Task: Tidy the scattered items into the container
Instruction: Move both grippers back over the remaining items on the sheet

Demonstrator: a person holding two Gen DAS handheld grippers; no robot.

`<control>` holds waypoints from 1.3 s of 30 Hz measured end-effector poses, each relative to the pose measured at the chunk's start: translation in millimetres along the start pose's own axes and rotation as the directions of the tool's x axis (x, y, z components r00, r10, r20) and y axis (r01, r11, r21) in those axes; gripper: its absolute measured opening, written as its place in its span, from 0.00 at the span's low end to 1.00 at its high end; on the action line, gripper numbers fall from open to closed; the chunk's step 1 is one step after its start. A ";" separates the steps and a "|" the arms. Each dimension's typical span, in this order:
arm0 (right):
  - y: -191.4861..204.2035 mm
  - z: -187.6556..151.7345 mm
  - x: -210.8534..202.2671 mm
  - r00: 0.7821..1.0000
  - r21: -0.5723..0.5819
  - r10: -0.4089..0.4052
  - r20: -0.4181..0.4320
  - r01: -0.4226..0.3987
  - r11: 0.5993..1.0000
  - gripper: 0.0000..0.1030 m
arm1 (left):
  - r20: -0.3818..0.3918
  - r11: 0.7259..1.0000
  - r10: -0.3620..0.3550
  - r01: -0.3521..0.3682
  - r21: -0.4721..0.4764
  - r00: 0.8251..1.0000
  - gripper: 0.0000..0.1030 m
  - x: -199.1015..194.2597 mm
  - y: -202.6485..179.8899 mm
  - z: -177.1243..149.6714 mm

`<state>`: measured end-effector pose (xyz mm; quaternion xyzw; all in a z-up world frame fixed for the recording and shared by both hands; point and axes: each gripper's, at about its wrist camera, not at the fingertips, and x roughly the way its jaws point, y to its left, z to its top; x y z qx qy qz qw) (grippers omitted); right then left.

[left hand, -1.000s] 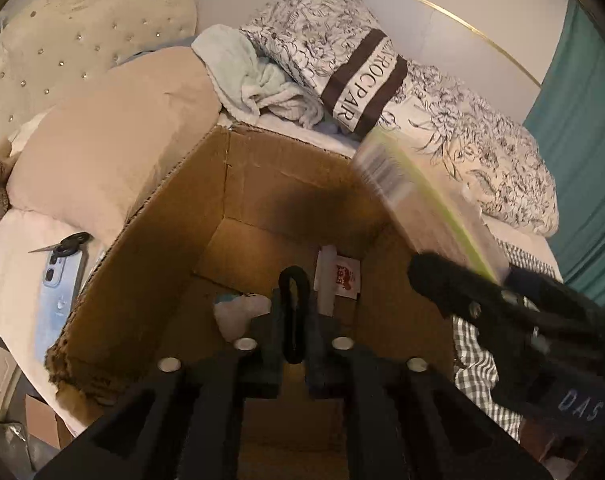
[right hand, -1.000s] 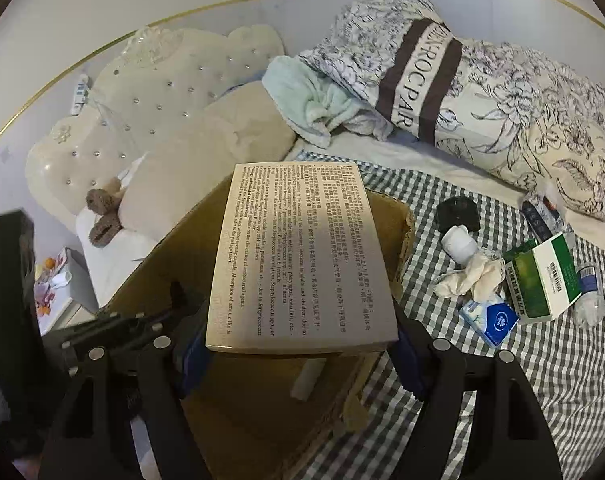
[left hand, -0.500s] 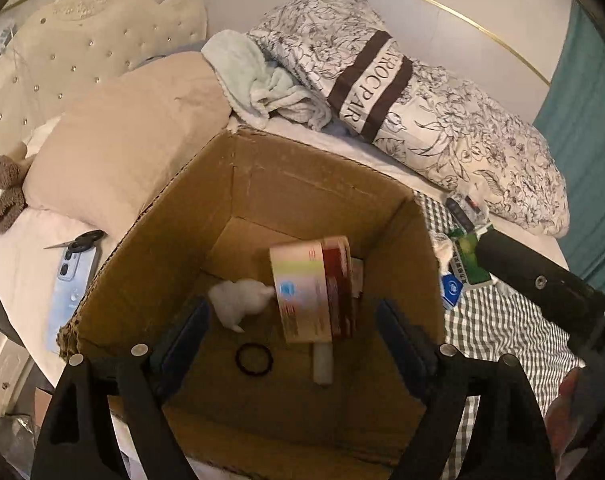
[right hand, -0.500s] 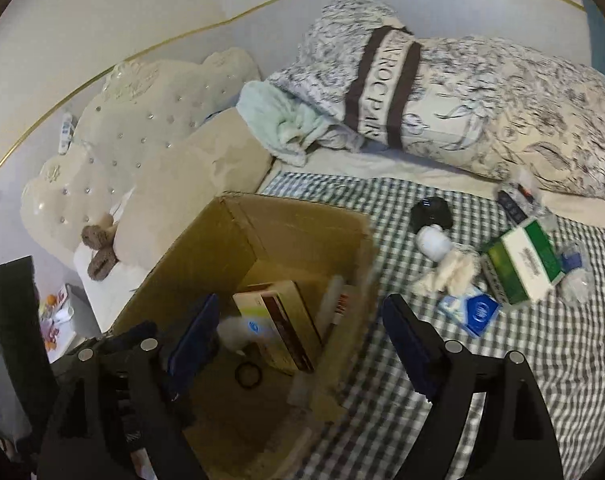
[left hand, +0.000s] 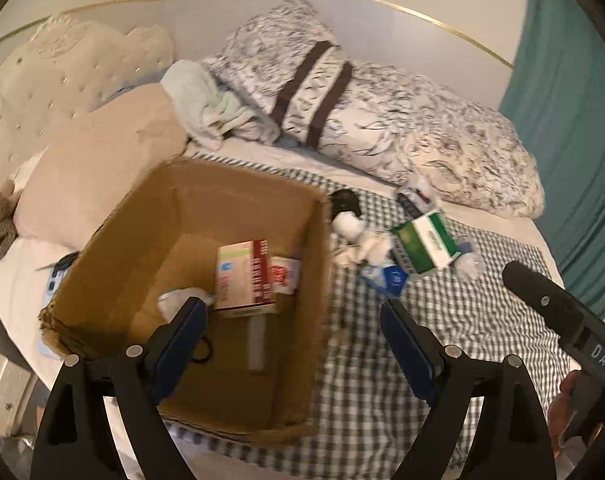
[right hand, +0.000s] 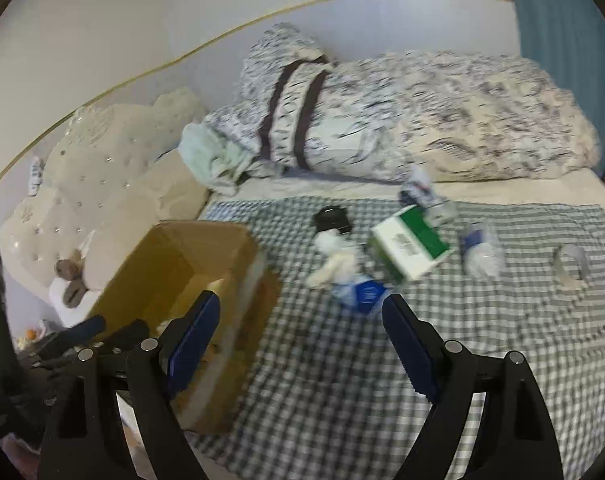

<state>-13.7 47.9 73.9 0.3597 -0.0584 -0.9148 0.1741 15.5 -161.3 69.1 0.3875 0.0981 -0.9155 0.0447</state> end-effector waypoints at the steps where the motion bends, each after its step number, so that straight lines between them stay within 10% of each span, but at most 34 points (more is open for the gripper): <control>1: -6.7 -0.8 -3.0 1.000 0.000 -0.005 -0.001 0.005 1.000 0.81 | 0.006 1.000 -0.004 0.004 0.008 1.000 0.90 -1.1 -6.6 -0.7; 16: -127.0 -17.7 -23.6 0.987 0.114 -0.158 0.004 0.157 0.981 0.81 | 0.000 0.984 -0.064 0.063 0.165 0.998 0.93 28.0 -102.7 -9.6; 39: -225.2 -37.5 65.9 0.975 0.210 -0.190 -0.117 0.212 0.954 0.81 | -0.123 0.976 -0.075 0.098 0.195 0.990 0.93 167.5 -163.5 -21.7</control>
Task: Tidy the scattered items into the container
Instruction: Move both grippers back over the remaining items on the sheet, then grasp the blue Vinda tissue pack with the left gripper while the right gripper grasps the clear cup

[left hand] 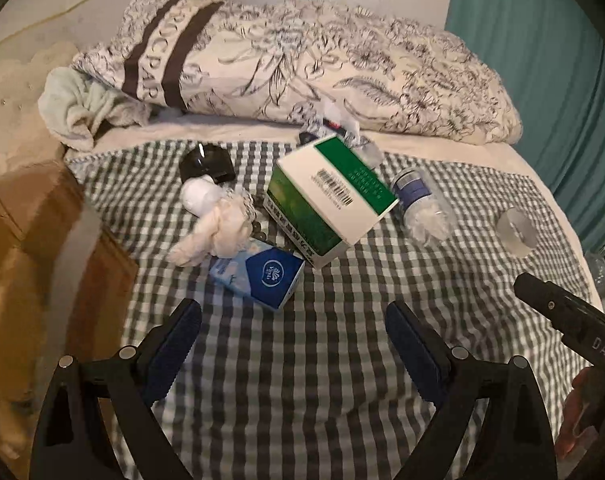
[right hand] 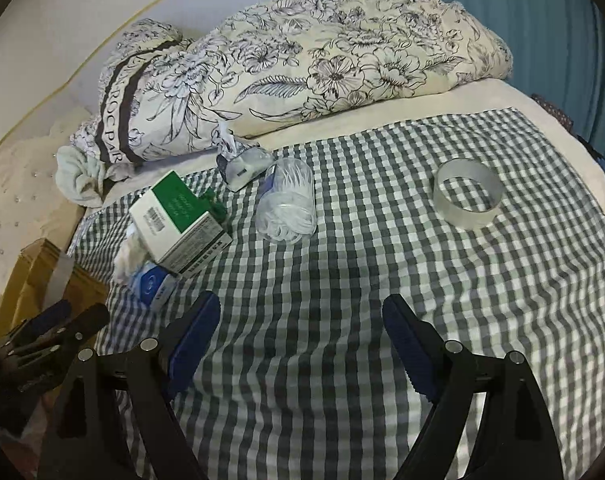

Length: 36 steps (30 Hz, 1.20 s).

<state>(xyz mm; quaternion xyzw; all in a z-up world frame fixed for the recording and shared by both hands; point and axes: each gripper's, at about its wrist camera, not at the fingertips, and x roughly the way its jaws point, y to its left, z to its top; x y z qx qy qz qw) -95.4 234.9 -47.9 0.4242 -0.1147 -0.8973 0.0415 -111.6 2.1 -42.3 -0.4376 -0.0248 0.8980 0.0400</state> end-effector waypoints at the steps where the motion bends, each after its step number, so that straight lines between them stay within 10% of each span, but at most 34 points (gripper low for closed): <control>1: 0.6 0.9 5.5 1.000 -0.003 0.001 -0.002 -0.001 1.000 0.81 | -0.007 1.000 -0.003 0.003 -0.004 1.000 0.93 7.0 0.3 0.0; 32: 19.2 63.0 156.4 0.991 -0.012 -0.134 0.001 0.134 0.991 0.81 | -0.070 0.978 0.045 -0.058 -0.199 0.997 0.93 109.4 43.3 10.2; 36: 17.8 59.2 148.5 0.995 -0.024 -0.099 0.016 0.099 0.995 0.64 | -0.075 0.977 0.015 -0.030 -0.211 0.997 0.93 108.5 49.7 9.6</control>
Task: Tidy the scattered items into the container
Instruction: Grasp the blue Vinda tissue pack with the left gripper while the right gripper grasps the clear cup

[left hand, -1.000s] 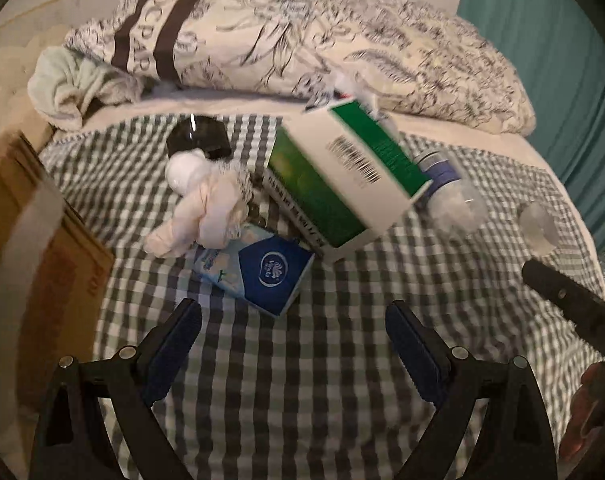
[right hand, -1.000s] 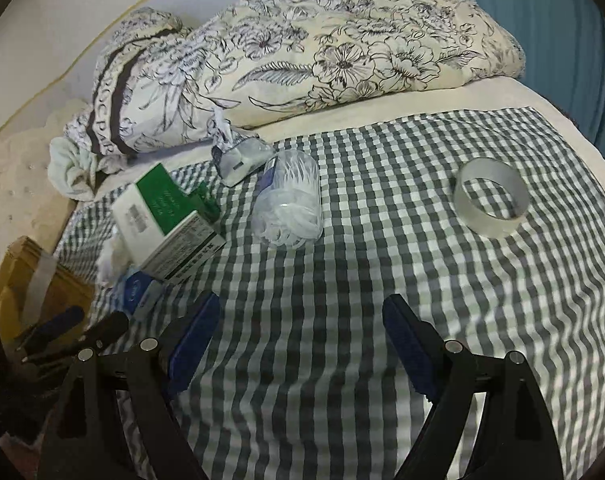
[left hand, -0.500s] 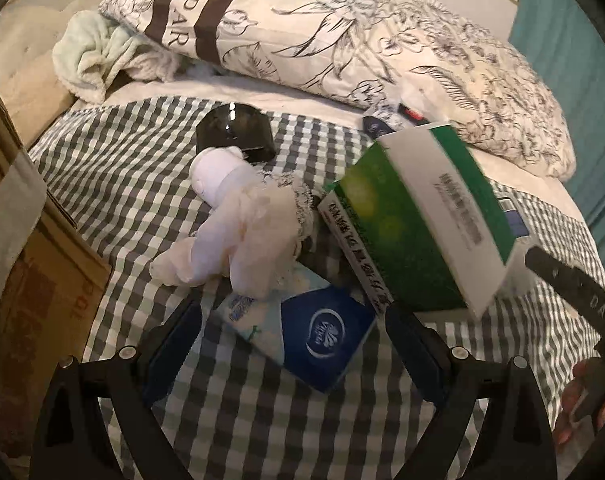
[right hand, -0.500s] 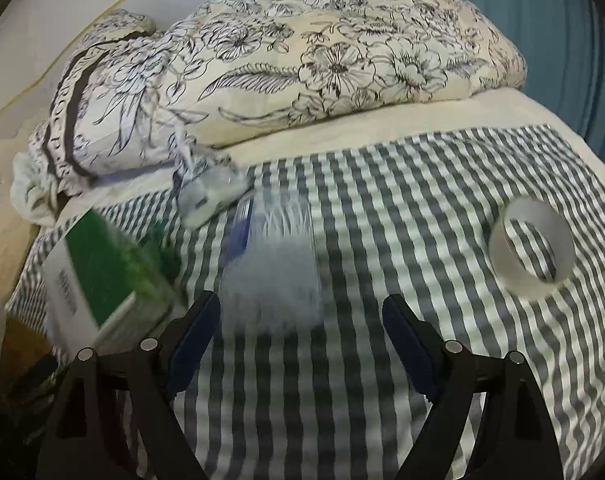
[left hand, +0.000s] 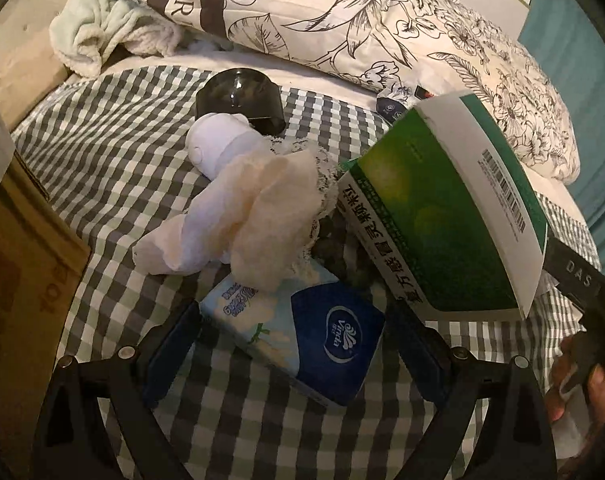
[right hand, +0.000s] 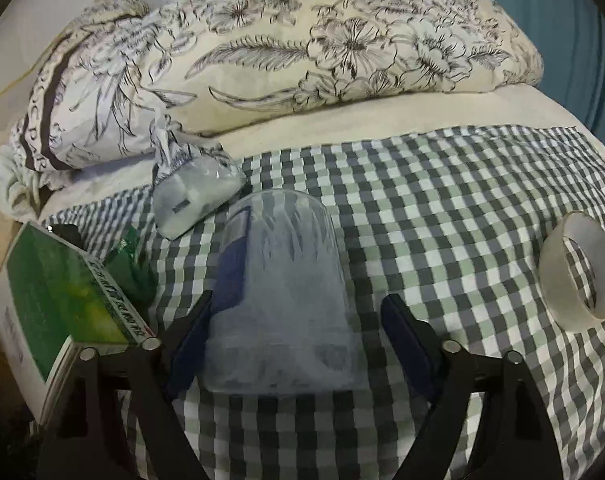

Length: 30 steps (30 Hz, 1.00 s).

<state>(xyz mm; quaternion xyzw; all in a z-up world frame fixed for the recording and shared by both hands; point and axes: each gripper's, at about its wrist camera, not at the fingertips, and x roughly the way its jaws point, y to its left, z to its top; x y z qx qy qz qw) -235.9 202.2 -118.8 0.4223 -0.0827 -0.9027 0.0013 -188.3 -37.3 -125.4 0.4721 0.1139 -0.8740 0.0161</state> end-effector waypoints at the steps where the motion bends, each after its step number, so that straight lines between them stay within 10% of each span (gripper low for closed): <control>1: 0.6 -0.3 -2.9 1.000 -0.009 0.007 0.000 -0.006 1.000 0.64 | -0.006 1.000 -0.002 0.002 -0.002 1.000 0.93 -0.5 1.3 0.5; 21: -3.8 -30.1 -36.8 1.000 -0.050 0.003 -0.023 -0.004 0.999 0.64 | -0.051 0.998 0.039 -0.041 -0.055 0.998 0.89 6.9 5.5 9.1; 30: -3.0 -37.1 -51.8 0.999 -0.060 -0.006 -0.041 0.004 0.998 0.63 | -0.012 0.999 -0.014 0.013 -0.035 1.000 0.69 -14.7 16.1 -5.1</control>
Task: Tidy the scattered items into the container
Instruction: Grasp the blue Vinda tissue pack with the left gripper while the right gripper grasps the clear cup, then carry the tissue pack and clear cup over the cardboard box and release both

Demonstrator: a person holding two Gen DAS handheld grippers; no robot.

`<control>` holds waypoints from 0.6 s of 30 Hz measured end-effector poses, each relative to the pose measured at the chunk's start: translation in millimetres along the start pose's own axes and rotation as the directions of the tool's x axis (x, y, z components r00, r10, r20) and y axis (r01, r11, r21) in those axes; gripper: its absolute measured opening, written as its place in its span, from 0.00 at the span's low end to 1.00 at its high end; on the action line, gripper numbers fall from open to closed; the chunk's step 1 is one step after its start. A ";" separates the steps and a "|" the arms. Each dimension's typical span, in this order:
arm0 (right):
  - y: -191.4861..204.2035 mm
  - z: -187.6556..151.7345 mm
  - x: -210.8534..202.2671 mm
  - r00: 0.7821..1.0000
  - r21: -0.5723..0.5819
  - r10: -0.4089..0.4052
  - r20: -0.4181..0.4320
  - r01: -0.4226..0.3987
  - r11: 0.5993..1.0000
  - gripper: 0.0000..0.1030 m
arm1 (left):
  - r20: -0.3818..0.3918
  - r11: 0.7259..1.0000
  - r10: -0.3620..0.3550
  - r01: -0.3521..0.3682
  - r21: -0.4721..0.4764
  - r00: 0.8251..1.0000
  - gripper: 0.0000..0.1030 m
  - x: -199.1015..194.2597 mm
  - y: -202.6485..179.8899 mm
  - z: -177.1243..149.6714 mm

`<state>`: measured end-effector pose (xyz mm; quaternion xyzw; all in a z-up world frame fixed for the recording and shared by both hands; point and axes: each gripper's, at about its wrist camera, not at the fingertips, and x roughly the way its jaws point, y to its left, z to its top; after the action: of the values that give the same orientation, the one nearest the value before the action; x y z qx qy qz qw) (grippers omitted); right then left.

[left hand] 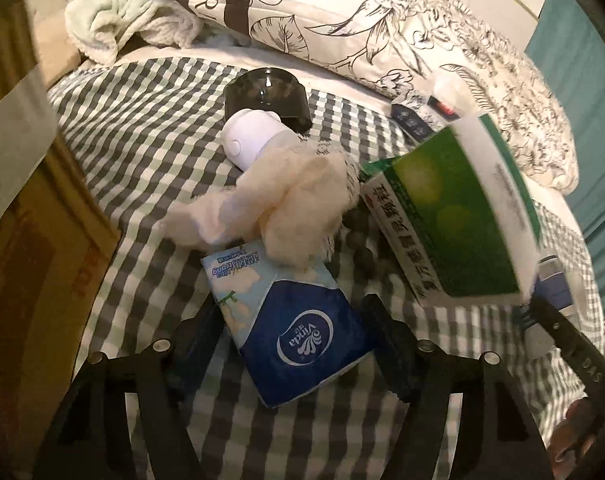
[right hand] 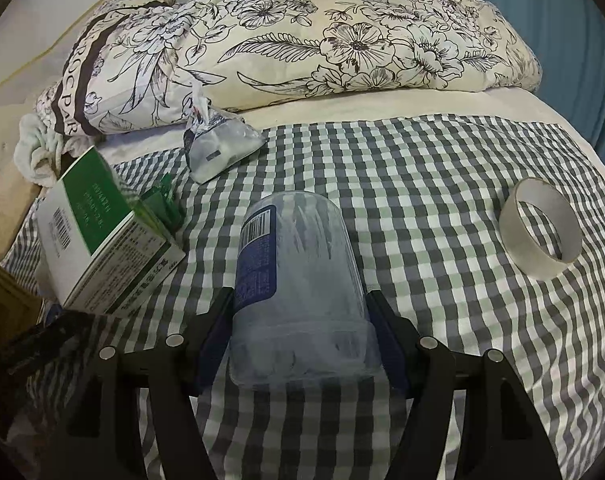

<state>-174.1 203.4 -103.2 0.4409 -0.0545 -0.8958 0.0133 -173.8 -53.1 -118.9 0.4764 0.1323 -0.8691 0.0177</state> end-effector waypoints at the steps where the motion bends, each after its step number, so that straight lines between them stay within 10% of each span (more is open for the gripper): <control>1: 0.2 -2.1 -3.8 1.000 -0.004 0.001 -0.001 -0.001 1.000 0.63 | -0.003 1.000 0.004 -0.004 0.008 1.000 0.69 -2.8 -1.2 -2.8; 18: 6.2 -61.2 -92.7 0.997 -0.076 0.075 -0.030 -0.077 0.994 0.62 | 0.035 0.988 -0.042 0.037 0.148 0.998 0.69 -93.5 -31.6 -54.3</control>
<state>-69.2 198.7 -66.4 0.4499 -0.0364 -0.8900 0.0650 -83.1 -18.1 -62.0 0.4570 0.0768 -0.8856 -0.0322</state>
